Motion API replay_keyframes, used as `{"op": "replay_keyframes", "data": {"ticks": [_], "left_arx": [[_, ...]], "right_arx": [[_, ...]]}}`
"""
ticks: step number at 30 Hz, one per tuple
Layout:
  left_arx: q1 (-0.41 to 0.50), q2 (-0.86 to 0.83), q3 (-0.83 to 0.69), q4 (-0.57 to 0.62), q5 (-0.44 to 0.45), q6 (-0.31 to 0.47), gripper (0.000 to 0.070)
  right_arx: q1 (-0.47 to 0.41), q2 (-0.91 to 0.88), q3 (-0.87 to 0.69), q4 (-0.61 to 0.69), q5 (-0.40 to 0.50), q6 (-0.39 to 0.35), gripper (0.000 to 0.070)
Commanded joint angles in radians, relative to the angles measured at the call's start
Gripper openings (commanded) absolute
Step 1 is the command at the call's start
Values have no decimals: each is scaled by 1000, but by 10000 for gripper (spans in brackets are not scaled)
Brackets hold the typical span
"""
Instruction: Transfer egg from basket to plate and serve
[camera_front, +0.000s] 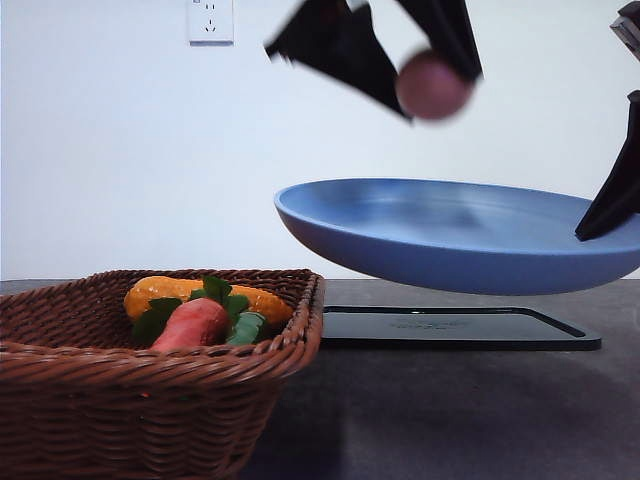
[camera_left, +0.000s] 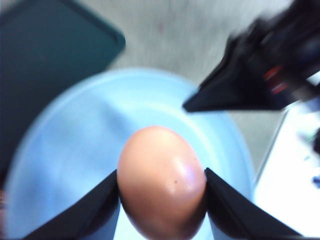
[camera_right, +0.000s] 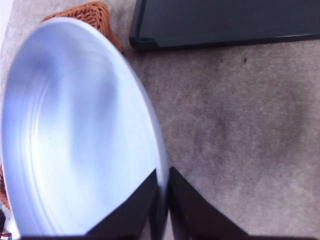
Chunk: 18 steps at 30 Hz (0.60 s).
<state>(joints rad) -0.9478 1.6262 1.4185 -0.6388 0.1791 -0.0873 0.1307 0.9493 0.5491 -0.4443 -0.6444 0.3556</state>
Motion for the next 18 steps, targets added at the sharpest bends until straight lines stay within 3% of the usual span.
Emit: {"op": "replay_keyframes", "data": {"ticks": [1, 11, 14, 18], "left_arx": [[-12, 39, 13, 11, 0, 20, 120], [-19, 131, 13, 5, 0, 20, 132], [-20, 131, 13, 6, 0, 20, 211], [-20, 131, 13, 12, 0, 18, 372]], "right_arx": [[4, 3, 5, 9, -9, 17, 0], [4, 3, 5, 4, -9, 30, 0], [4, 4, 5, 2, -9, 31, 0], [4, 4, 5, 0, -9, 45, 0]]}}
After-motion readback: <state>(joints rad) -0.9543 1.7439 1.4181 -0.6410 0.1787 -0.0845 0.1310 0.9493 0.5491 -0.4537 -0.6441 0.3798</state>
